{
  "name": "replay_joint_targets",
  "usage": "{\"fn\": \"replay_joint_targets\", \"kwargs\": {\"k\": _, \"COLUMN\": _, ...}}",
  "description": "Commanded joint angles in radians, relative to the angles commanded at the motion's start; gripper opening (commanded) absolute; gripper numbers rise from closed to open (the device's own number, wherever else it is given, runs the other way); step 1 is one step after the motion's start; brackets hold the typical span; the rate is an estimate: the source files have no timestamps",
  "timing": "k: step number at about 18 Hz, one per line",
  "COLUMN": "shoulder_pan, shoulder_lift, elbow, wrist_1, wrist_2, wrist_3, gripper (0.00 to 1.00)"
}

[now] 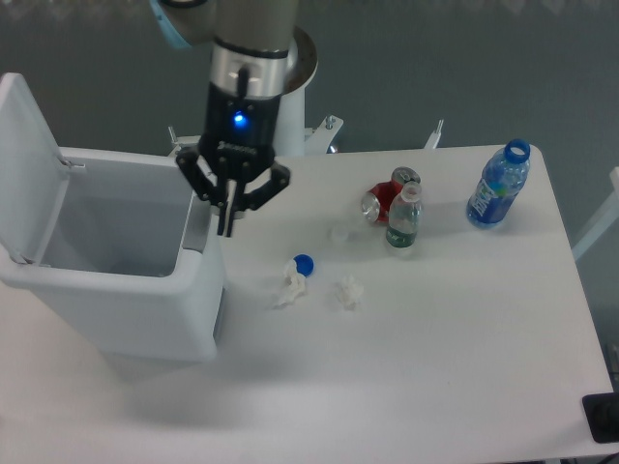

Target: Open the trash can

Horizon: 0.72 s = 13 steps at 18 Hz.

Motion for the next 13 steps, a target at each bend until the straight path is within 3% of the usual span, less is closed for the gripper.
{"fn": "replay_joint_targets", "kwargs": {"k": 2, "shoulder_pan": 0.024, "shoulder_lift": 0.014, "elbow": 0.002, "wrist_1": 0.0, "wrist_2": 0.0, "wrist_3": 0.0, "gripper": 0.71}}
{"fn": "replay_joint_targets", "kwargs": {"k": 3, "shoulder_pan": 0.041, "shoulder_lift": 0.015, "elbow": 0.0, "wrist_1": 0.0, "wrist_2": 0.0, "wrist_3": 0.005, "gripper": 0.98}}
{"fn": "replay_joint_targets", "kwargs": {"k": 7, "shoulder_pan": 0.094, "shoulder_lift": 0.015, "elbow": 0.003, "wrist_1": 0.003, "wrist_2": 0.008, "wrist_3": 0.078, "gripper": 1.0}}
{"fn": "replay_joint_targets", "kwargs": {"k": 13, "shoulder_pan": 0.158, "shoulder_lift": -0.008, "elbow": 0.014, "wrist_1": 0.003, "wrist_2": 0.099, "wrist_3": 0.308, "gripper": 1.0}}
